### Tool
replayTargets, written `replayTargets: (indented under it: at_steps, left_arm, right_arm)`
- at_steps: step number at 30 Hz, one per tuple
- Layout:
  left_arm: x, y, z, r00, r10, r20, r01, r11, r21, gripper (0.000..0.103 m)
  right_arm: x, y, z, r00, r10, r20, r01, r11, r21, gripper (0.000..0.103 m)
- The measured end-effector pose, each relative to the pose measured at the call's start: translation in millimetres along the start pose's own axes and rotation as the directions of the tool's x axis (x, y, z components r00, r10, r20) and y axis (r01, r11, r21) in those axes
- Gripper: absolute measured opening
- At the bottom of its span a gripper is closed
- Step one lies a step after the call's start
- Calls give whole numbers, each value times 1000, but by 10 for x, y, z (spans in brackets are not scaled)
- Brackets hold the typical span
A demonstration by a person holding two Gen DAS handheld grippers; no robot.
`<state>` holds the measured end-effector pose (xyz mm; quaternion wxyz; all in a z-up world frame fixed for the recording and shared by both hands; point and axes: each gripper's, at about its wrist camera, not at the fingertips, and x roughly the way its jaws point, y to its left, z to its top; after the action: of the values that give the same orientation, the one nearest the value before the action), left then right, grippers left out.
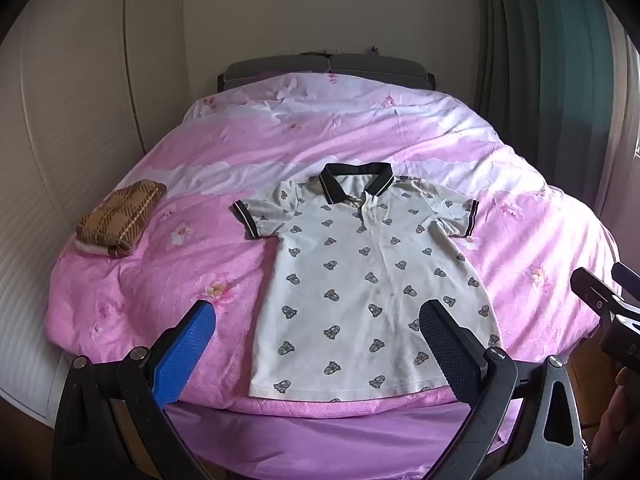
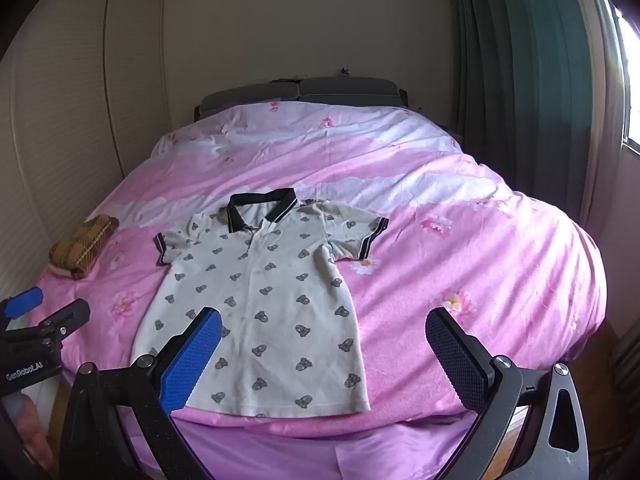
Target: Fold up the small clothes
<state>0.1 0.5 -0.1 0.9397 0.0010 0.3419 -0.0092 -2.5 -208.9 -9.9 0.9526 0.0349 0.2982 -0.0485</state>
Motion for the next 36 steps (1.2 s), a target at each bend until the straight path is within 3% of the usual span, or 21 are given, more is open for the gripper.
replayTargets:
  at_steps: [36]
  left_arm:
    - [27, -8, 2, 1000, 2, -2, -2, 1000, 16, 103]
  right_arm:
    - [33, -32, -2, 1000, -4, -8, 4, 1000, -5, 103]
